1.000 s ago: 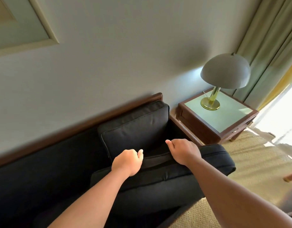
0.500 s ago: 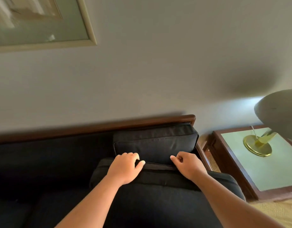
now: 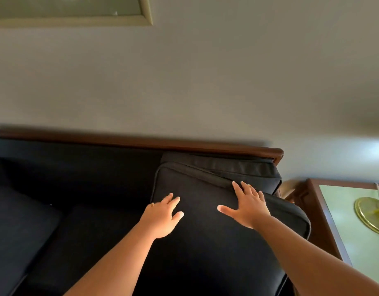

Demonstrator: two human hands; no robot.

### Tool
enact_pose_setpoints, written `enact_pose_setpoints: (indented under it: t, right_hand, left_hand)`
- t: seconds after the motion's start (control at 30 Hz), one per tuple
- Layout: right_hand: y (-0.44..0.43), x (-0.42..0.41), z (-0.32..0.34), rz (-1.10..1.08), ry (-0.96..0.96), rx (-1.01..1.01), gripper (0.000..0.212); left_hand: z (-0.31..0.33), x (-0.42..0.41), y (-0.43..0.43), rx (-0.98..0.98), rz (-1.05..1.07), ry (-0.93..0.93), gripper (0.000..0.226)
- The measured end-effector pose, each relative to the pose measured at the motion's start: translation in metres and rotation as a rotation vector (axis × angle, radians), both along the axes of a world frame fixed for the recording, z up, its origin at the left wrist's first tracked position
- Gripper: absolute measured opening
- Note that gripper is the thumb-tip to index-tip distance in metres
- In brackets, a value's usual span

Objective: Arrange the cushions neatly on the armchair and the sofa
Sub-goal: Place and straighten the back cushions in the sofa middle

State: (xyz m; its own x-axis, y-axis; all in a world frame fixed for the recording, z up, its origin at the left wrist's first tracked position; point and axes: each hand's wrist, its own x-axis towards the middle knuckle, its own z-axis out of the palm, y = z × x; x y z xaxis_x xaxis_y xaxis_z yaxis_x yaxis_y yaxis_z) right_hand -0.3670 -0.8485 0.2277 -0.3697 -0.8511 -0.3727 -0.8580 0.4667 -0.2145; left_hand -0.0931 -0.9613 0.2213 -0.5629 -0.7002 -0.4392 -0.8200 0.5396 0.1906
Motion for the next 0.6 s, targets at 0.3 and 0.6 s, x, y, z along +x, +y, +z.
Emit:
enact_pose_setpoints:
  t: [0.3, 0.6]
  right_hand:
    - [0.004, 0.059, -0.046, 0.145, -0.093, 0.100, 0.097]
    - [-0.049, 0.185, -0.051, 0.474, -0.174, 0.138, 0.087]
  left_hand:
    - [-0.027, 0.090, 0.056, 0.364, 0.188, -0.231, 0.063]
    - [-0.026, 0.183, 0.016, 0.327, 0.389, -0.088, 0.060]
